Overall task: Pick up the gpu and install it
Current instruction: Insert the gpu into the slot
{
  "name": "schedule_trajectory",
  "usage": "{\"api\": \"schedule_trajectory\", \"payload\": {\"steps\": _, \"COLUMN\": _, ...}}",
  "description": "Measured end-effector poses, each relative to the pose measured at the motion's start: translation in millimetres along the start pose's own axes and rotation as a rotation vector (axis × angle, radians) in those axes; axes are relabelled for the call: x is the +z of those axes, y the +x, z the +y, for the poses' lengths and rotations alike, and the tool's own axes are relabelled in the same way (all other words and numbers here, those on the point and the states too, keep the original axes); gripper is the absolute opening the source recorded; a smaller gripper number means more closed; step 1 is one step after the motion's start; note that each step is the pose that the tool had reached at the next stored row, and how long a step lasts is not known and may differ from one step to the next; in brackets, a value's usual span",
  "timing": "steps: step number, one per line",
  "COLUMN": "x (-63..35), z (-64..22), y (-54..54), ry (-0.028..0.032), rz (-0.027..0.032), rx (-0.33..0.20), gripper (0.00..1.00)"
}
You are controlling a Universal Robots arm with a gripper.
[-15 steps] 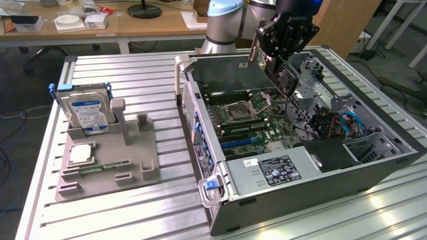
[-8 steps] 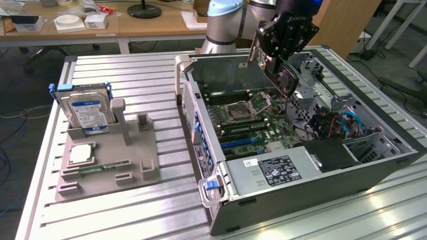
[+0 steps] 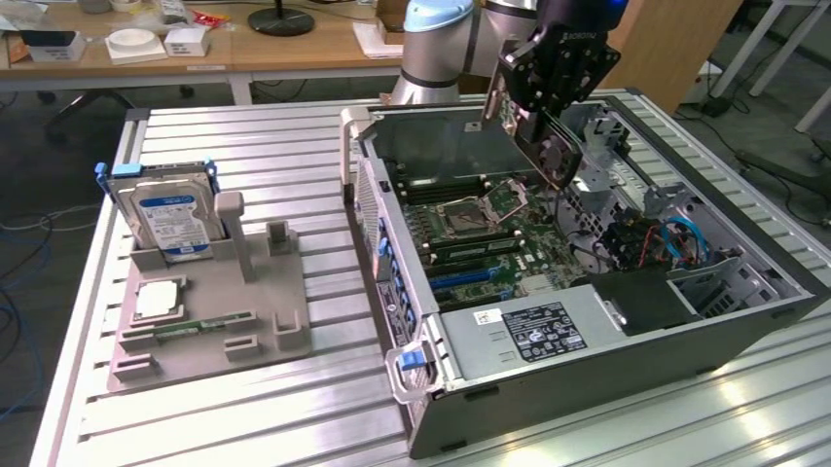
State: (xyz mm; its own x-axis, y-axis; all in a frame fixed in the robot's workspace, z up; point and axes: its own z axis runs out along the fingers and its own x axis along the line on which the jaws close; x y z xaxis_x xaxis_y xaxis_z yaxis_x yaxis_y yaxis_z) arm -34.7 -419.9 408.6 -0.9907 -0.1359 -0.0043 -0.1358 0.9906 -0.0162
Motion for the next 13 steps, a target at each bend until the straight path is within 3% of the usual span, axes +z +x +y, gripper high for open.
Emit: {"api": "schedule_trajectory", "payload": {"steps": 13, "x": 0.0, "z": 0.0, "y": 0.0, "ry": -0.0001, "rz": -0.0003, "rx": -0.016, "gripper": 0.27}}
